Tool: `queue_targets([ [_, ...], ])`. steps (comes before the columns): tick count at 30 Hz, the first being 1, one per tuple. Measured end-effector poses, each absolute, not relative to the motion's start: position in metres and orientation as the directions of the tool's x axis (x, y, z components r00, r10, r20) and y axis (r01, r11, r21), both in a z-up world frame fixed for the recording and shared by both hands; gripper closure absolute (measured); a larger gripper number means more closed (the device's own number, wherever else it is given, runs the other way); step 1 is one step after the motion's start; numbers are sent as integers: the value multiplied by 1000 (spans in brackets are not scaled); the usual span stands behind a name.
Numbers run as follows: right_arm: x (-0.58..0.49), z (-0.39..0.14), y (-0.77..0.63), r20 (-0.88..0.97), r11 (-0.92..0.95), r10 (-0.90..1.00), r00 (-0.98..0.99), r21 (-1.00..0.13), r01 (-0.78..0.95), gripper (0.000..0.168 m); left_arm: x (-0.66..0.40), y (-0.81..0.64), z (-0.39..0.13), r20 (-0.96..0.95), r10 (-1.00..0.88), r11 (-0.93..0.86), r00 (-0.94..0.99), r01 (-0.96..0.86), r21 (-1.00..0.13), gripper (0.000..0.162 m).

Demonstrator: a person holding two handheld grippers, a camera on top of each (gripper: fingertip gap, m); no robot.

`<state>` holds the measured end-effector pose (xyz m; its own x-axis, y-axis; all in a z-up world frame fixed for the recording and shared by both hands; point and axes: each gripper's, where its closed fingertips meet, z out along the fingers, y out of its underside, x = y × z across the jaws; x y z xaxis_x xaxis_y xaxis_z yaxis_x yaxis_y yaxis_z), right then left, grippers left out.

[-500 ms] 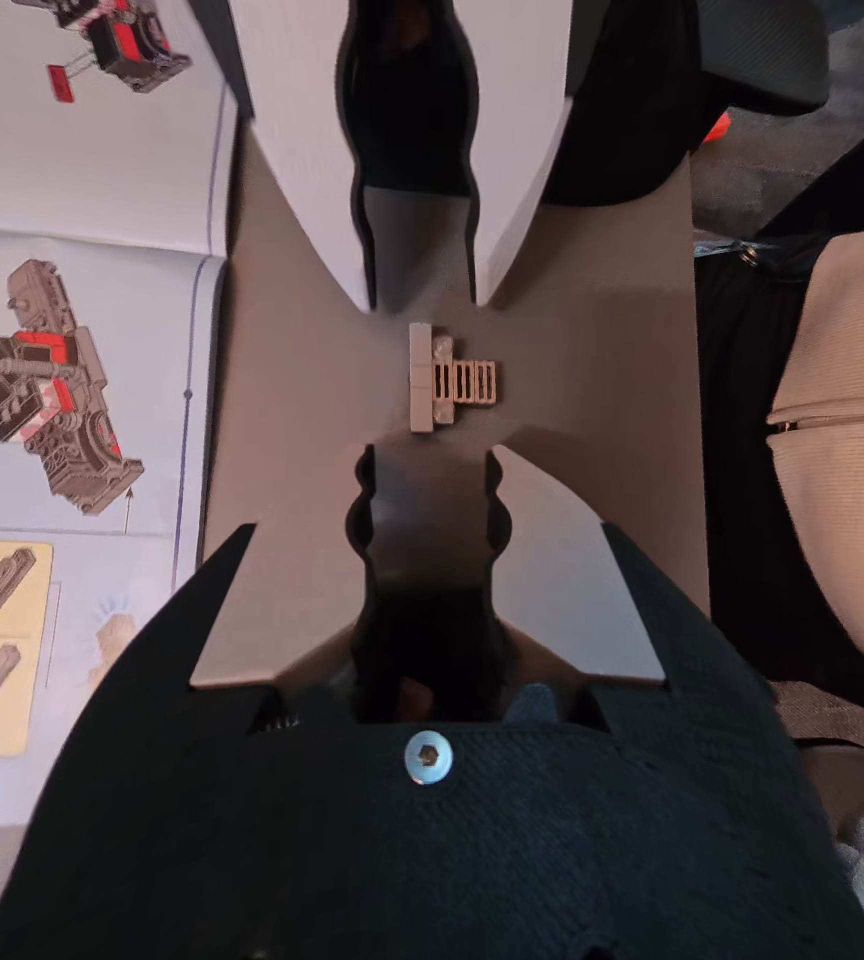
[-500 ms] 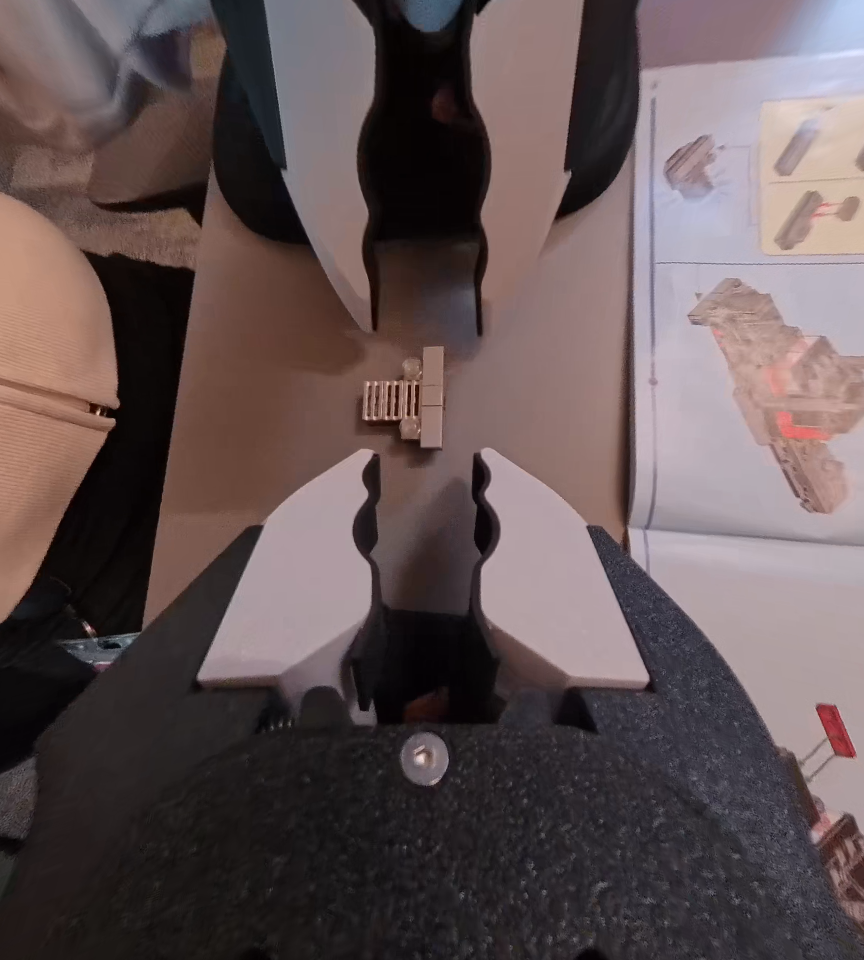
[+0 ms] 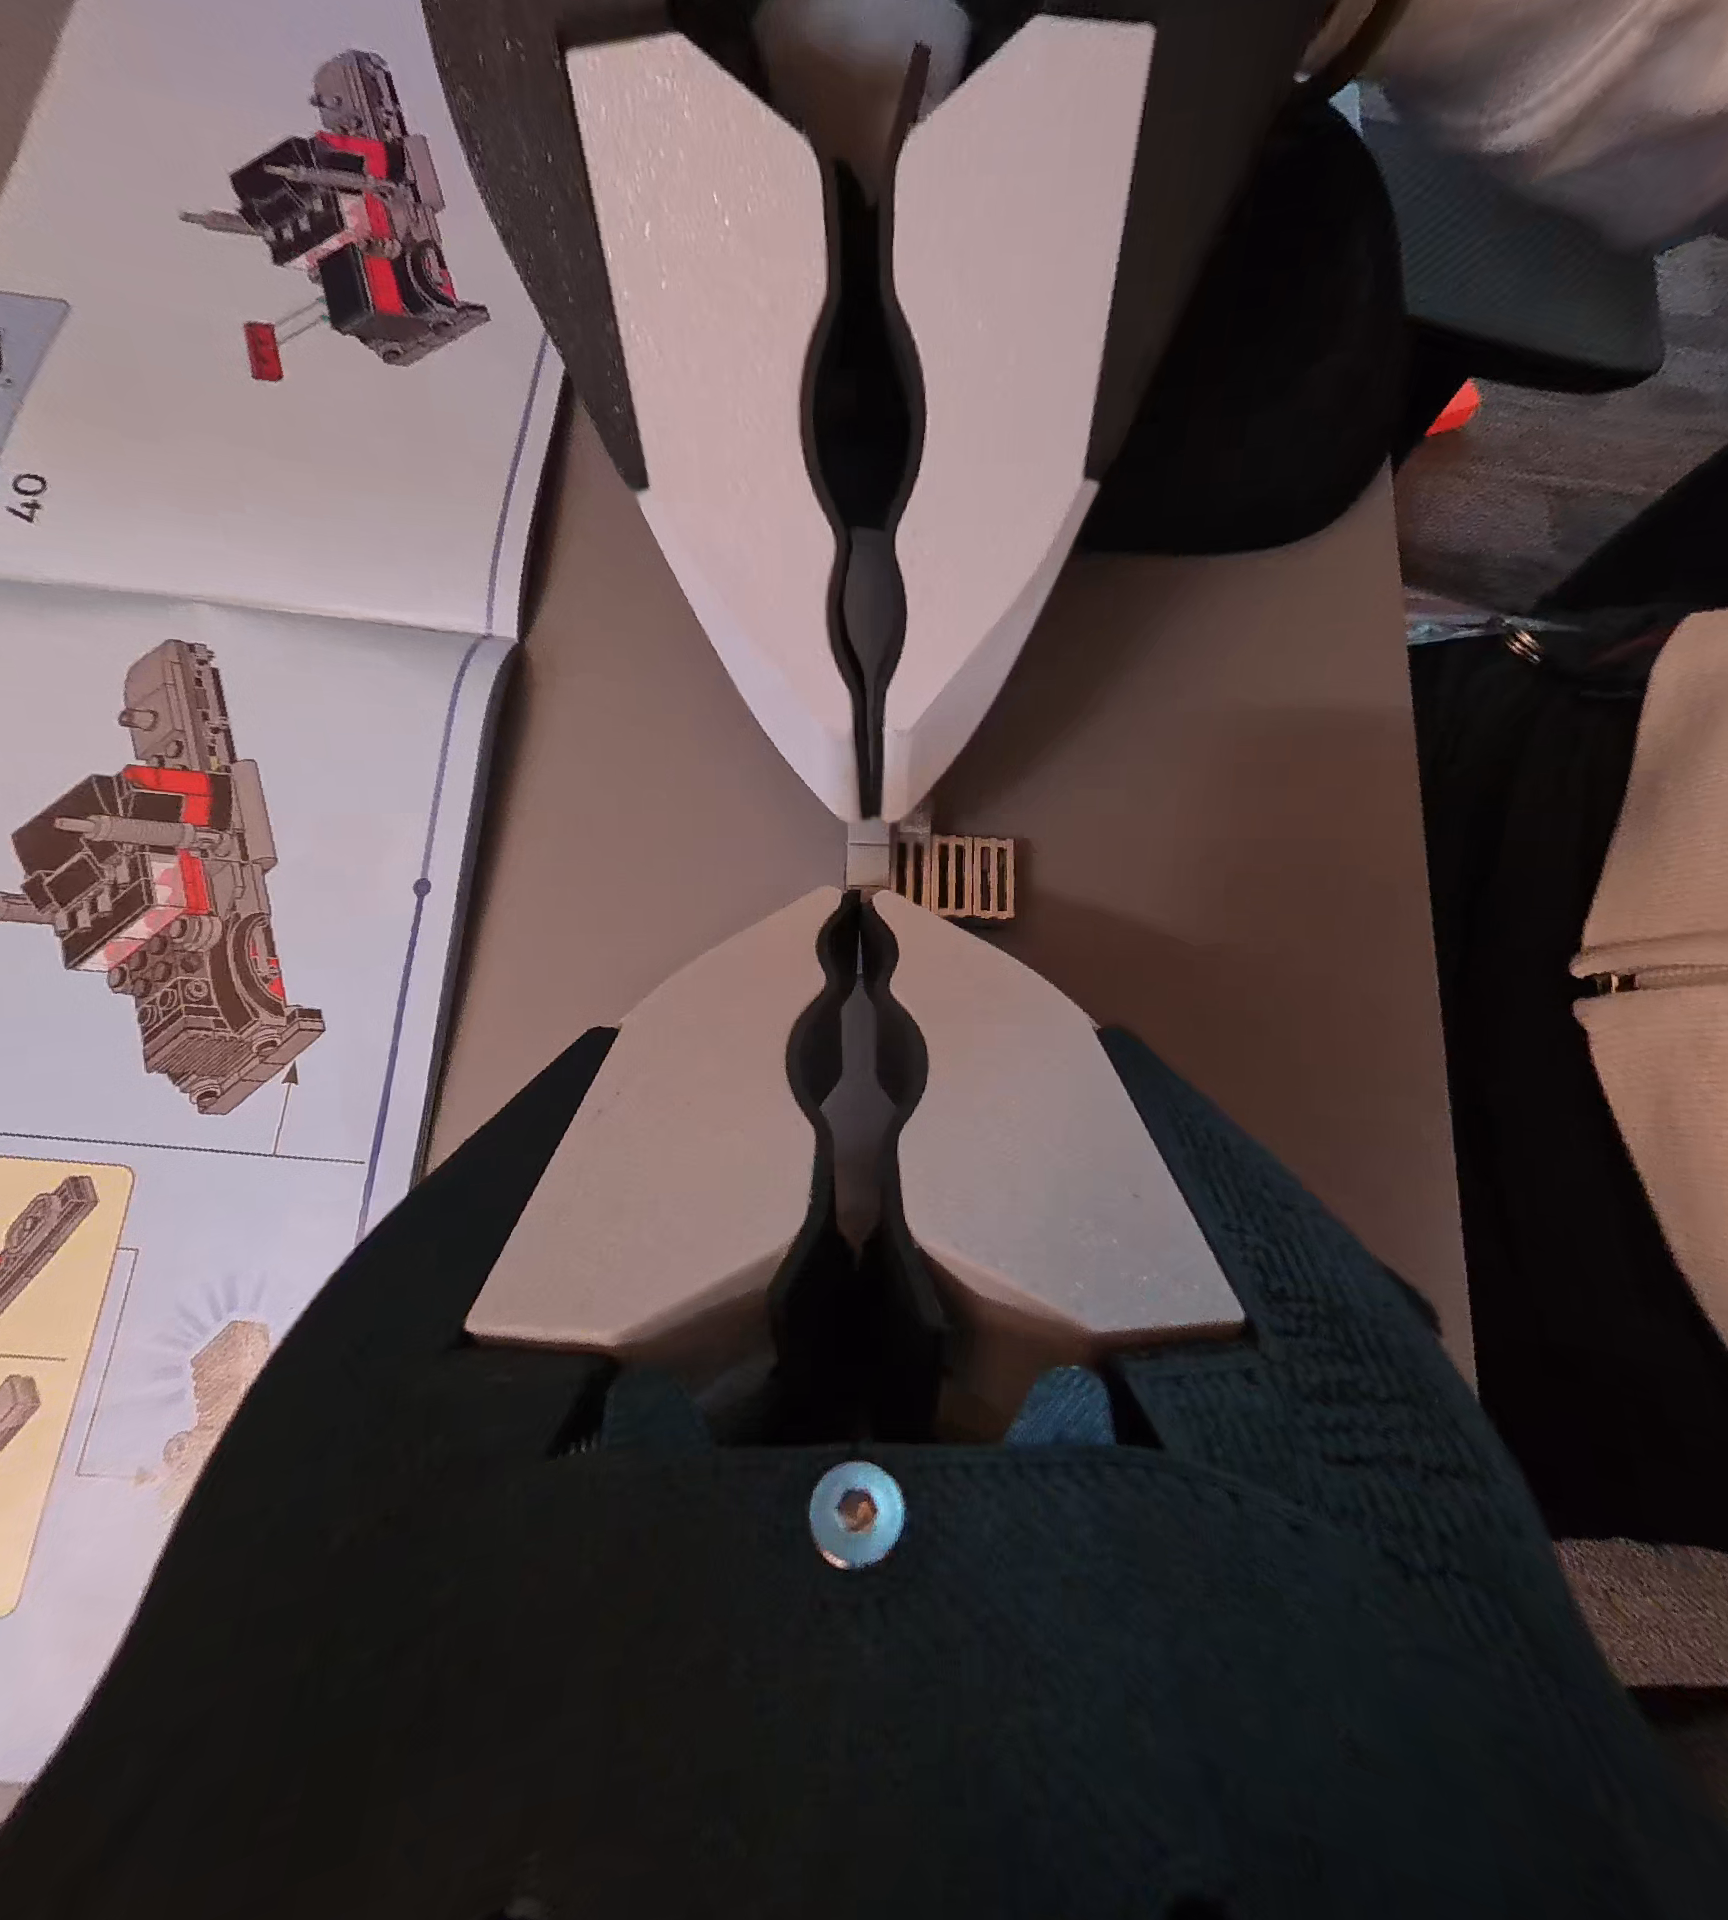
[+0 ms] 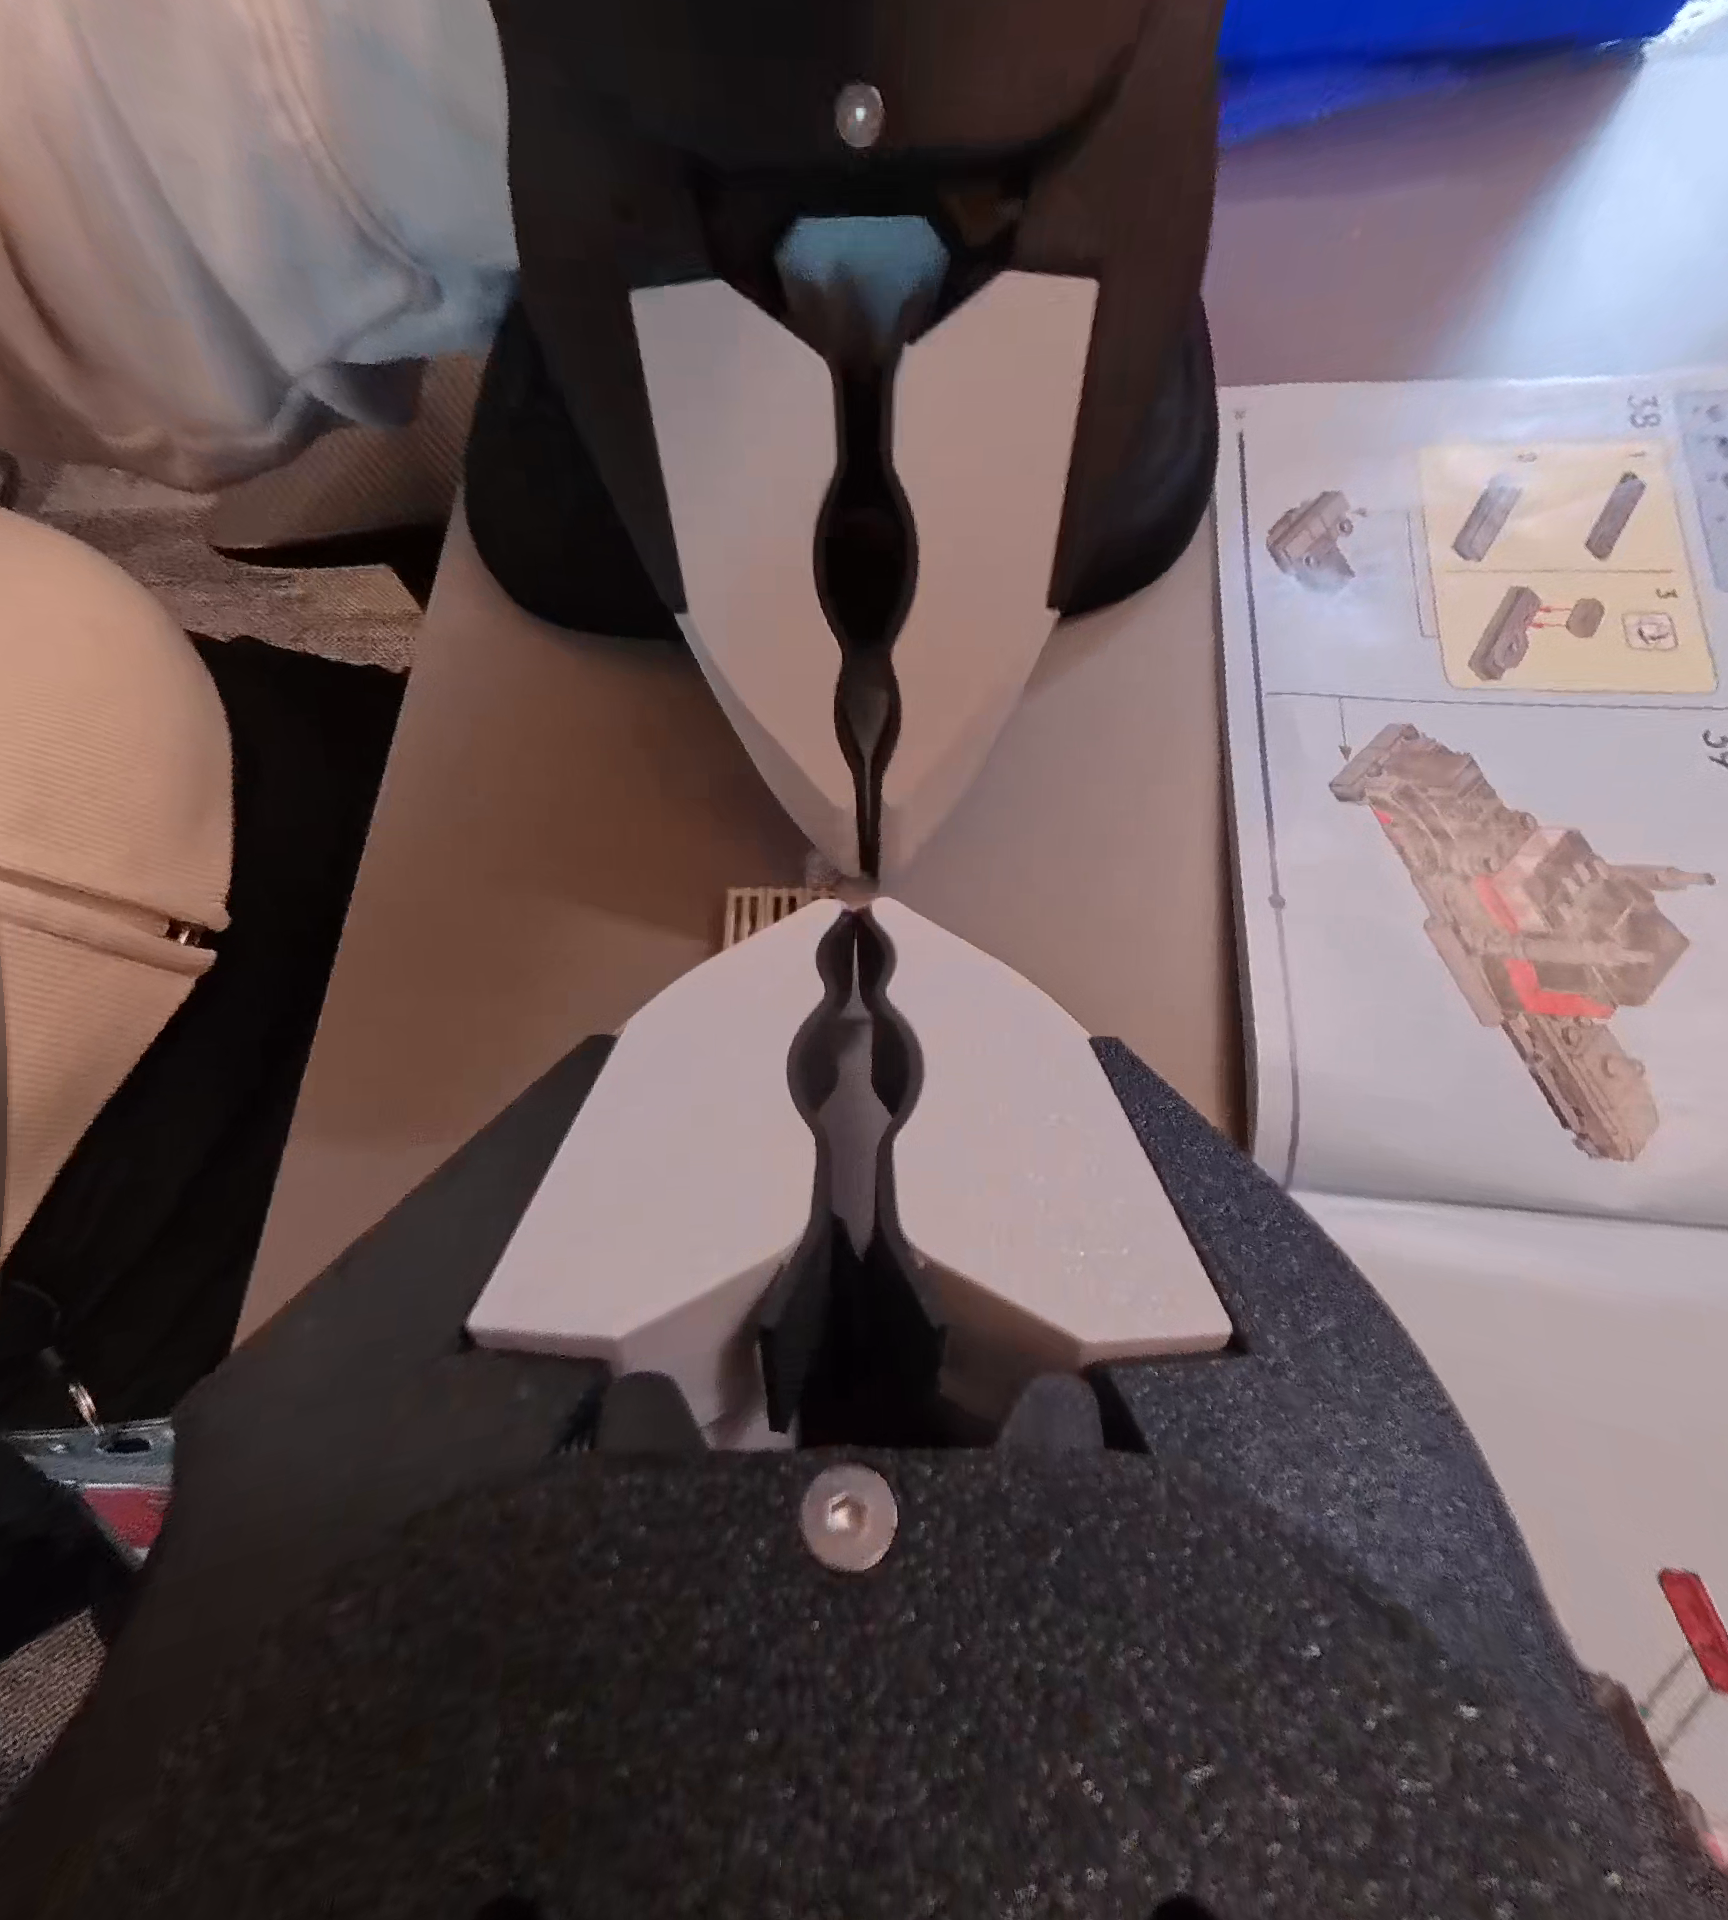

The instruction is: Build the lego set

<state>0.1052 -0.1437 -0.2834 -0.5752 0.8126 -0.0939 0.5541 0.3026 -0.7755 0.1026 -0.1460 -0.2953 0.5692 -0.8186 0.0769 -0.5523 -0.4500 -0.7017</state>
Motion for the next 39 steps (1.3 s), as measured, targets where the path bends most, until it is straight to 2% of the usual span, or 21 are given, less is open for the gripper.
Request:
queue_targets([
  [3,105,-294,-144,-92,335,813,-574,-733,592,168,103,-147,-296,85,-821,-453,565,-553,-699,161],
  [24,104,-295,-144,-100,326,810,-578,-743,584,168,109,-146,-296,88,-837,-434,541,-557,-708,161],
  [25,106,-292,-146,-115,315,800,-588,-755,576,161,108,-145,-293,93,-829,-436,552,-534,-724,161],
  [26,105,-285,-145,-124,279,805,-580,-784,555,144,106,-142,-285,98,-818,-428,567,-486,-762,161],
  [28,104,-270,-142,-124,221,818,-561,-834,506,119,100,-139,-258,116,-791,-389,600,-348,-853,148],
  [31,107,-283,-140,-90,277,848,-522,-765,582,106,83,-144,-237,121,-750,-353,650,-239,-905,138],
  [33,109,-299,-146,-113,282,868,-483,-689,668,107,71,-147,-238,74,-708,-335,702,-242,-911,137],
  [39,104,-305,-149,-54,256,922,-383,-657,709,127,56,-151,-219,-52,-594,-178,803,-194,-965,133],
])
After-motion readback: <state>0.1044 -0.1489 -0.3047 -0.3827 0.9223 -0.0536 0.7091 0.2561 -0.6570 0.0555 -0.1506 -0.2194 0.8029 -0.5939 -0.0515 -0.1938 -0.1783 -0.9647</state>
